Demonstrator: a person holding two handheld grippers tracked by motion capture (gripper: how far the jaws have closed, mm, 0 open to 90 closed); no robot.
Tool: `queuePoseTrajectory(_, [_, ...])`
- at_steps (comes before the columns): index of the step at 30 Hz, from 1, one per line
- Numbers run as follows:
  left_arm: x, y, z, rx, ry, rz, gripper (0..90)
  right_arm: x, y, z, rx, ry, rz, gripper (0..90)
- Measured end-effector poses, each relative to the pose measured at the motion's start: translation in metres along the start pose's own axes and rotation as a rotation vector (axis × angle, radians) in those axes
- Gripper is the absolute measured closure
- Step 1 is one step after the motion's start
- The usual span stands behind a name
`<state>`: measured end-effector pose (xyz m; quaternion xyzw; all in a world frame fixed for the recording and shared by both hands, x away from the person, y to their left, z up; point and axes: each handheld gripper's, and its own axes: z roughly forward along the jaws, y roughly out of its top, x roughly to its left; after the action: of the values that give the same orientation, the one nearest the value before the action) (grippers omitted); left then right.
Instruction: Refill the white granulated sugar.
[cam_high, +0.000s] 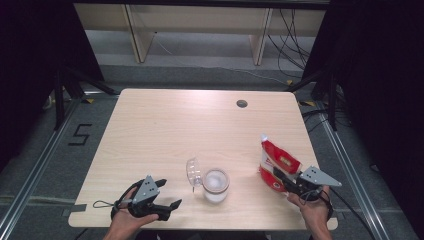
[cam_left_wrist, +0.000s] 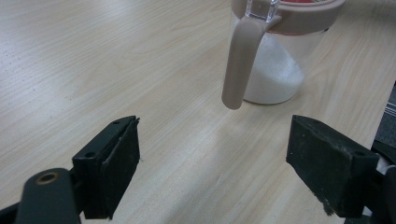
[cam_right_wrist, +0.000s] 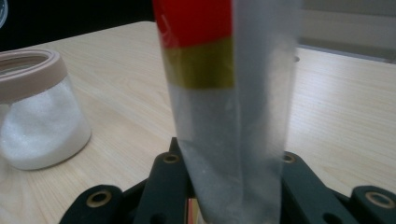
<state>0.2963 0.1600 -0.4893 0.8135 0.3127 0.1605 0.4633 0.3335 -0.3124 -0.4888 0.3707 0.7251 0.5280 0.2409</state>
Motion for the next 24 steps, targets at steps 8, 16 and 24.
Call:
queuePoseTrajectory(8, [0.0014,0.0003,0.0006,-0.006,-0.003,0.028,16.9,0.0011,-0.0021,-0.0019,-0.004,-0.018,0.026,74.2])
queuePoseTrajectory(16, [0.0014,0.0004,0.0009,-0.005,-0.008,0.024,16.9,-0.0009,-0.0018,-0.0014,-0.024,-0.015,0.016,69.4])
queuePoseTrajectory(24, [0.0014,0.0003,0.0011,-0.004,-0.008,0.026,16.8,0.0021,0.0002,-0.0045,-0.024,-0.064,0.039,55.5])
